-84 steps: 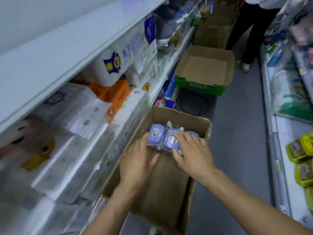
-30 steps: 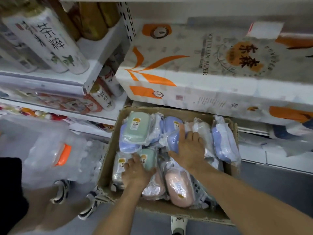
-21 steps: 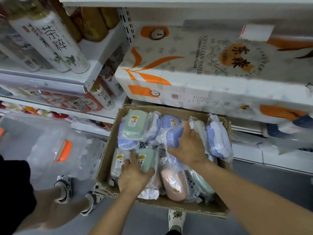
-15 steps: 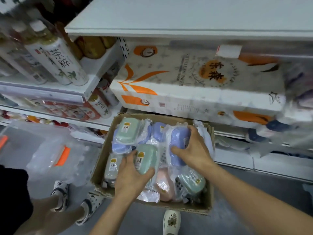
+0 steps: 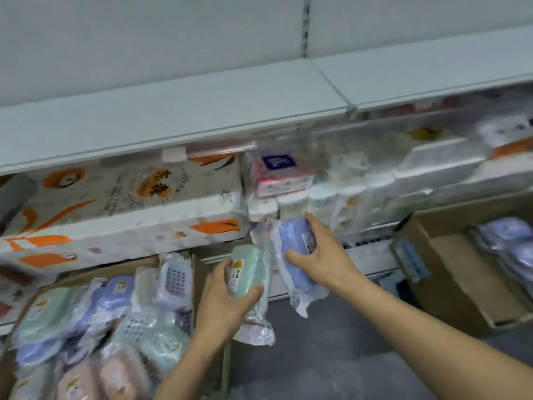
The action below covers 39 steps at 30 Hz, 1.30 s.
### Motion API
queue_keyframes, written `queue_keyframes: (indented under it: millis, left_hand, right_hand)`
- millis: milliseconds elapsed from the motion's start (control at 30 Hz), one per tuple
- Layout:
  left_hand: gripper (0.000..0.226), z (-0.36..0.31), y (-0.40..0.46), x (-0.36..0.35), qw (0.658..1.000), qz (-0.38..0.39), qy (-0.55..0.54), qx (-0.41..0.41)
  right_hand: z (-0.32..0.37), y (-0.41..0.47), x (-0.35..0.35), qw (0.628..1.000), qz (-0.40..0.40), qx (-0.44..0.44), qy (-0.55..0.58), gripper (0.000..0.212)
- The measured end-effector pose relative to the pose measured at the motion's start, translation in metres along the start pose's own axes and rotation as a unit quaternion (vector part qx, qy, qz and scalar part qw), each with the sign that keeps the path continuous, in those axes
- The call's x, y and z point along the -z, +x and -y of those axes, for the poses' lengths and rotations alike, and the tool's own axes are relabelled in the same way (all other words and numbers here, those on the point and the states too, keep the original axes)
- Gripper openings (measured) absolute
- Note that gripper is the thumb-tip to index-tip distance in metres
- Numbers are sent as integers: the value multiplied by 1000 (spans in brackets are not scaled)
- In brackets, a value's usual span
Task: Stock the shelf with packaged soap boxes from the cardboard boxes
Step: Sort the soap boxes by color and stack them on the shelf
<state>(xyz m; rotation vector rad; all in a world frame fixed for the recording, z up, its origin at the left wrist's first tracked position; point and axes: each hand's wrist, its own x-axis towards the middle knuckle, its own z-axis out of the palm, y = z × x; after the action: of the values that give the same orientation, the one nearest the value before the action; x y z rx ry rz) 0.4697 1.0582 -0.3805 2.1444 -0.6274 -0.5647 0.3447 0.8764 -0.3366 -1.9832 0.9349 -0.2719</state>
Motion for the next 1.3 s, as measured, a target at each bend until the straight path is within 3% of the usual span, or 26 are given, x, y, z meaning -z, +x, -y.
queue_keyframes:
  millis: [233, 467, 633, 800, 1000, 1100, 1300]
  left_hand:
    - [95, -118, -10, -165, 990, 123, -26, -61]
    - [89, -183, -2, -271, 976, 194, 15, -101]
    - [97, -211, 20, -334, 974, 197, 39, -109]
    - [95, -236, 52, -391, 973, 190, 62, -112]
    - [89, -257, 77, -455, 966, 206, 98, -122]
    - [91, -266, 89, -490, 951, 228, 152, -144]
    - [97, -254, 107, -560, 922, 254, 249, -157]
  right_hand:
    - [-124, -48, 162, 986, -138, -97, 11, 82]
    - [-217, -70, 255, 969, -194, -156, -11, 81]
    - [-272, -54, 306, 955, -198, -216, -56, 90]
    - [-325, -8, 349, 953, -140, -229, -140, 93]
    - [-386, 49, 392, 942, -50, -179, -279, 94]
    - [-415, 75, 417, 921, -6, -146, -362, 89]
    - [-472, 113, 453, 898, 76, -81, -426, 91]
